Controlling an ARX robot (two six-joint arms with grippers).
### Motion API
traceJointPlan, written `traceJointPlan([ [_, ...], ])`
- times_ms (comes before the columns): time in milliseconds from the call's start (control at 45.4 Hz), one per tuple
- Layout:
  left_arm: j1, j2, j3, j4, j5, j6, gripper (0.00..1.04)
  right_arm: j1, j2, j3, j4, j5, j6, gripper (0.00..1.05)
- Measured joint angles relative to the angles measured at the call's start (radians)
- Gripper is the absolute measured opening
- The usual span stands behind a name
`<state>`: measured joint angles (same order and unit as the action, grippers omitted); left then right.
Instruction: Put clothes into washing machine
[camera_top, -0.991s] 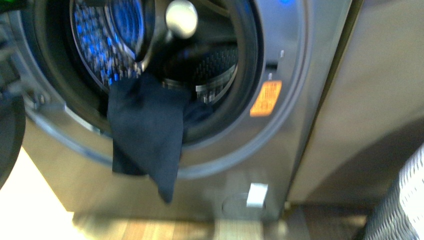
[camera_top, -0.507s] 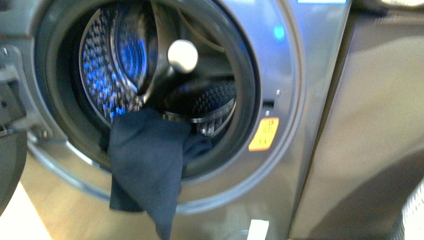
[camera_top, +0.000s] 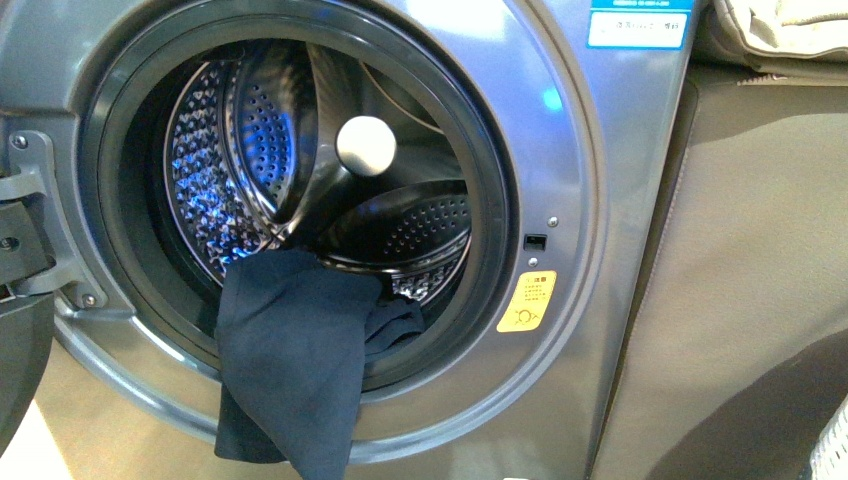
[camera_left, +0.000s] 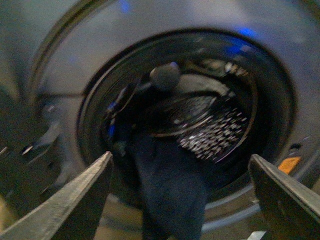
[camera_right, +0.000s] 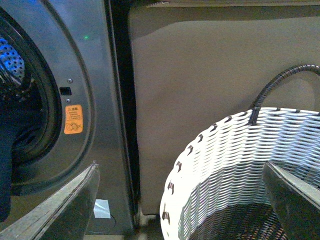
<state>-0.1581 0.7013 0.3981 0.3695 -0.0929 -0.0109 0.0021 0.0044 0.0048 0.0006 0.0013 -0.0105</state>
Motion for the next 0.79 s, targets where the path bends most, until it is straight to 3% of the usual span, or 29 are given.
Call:
traceJointPlan([
  [154, 0.031, -0.085, -0.095, -0.059, -0.034, 0.003, 0.55, 0.000, 0.000, 0.000, 0.000, 0.000, 0.000, 0.97],
  [286, 0.054, -0.135, -0.159, -0.049, -0.005, 0.003, 0.34, 0.000, 0.000, 0.000, 0.000, 0.000, 0.000, 0.97],
  [375, 0.116, -0.169, -0.195, -0.049, 0.079, 0.005, 0.19, 0.000, 0.000, 0.000, 0.000, 0.000, 0.000, 0.97],
  [485, 0.152, -0.209, -0.232, -0.049, 0.086, 0.005, 0.03, 0.000, 0.000, 0.000, 0.000, 0.000, 0.000, 0.97],
  [793, 0.156, -0.322, -0.311, -0.078, 0.092, 0.006, 0.04, 0.000, 0.000, 0.000, 0.000, 0.000, 0.000, 0.97],
])
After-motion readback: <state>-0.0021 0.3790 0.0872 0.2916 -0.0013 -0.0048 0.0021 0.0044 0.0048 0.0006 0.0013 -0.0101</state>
